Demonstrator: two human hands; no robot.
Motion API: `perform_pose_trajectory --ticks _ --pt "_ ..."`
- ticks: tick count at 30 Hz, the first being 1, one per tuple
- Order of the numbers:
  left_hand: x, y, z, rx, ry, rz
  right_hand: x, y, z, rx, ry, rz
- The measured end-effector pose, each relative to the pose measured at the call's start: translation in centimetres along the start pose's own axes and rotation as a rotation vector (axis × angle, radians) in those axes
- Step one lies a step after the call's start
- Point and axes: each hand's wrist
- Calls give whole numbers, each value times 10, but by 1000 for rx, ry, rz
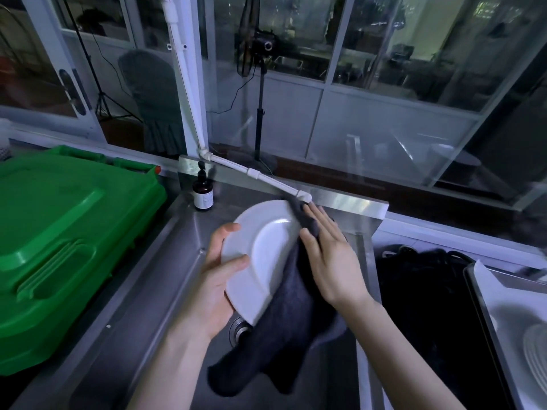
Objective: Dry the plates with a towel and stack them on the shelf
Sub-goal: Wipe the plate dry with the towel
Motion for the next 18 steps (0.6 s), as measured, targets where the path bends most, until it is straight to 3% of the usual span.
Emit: perform_pose_trajectory --ticks 3,6,8,12,18 --pt "4 -1 2 -6 15 52 -6 31 13 -57 -88 103" --pt "2 0 1 -8 43 32 -20 54 13 17 -11 175" --pt "-4 -1 -2 -6 91 38 -27 53 3 81 76 139" --pt "-22 -5 -5 -16 136 89 -41 40 -26 225 141 -100" --pt "-17 -13 -19 -13 188 216 -50 64 -21 411 328 -132"
Point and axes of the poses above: each hand's wrist, its own y-axis away from the middle knuckle, its own x-axis out of the back of the hand, z = x × y, and after that the axes turned 11 degrees about -y, right-handed
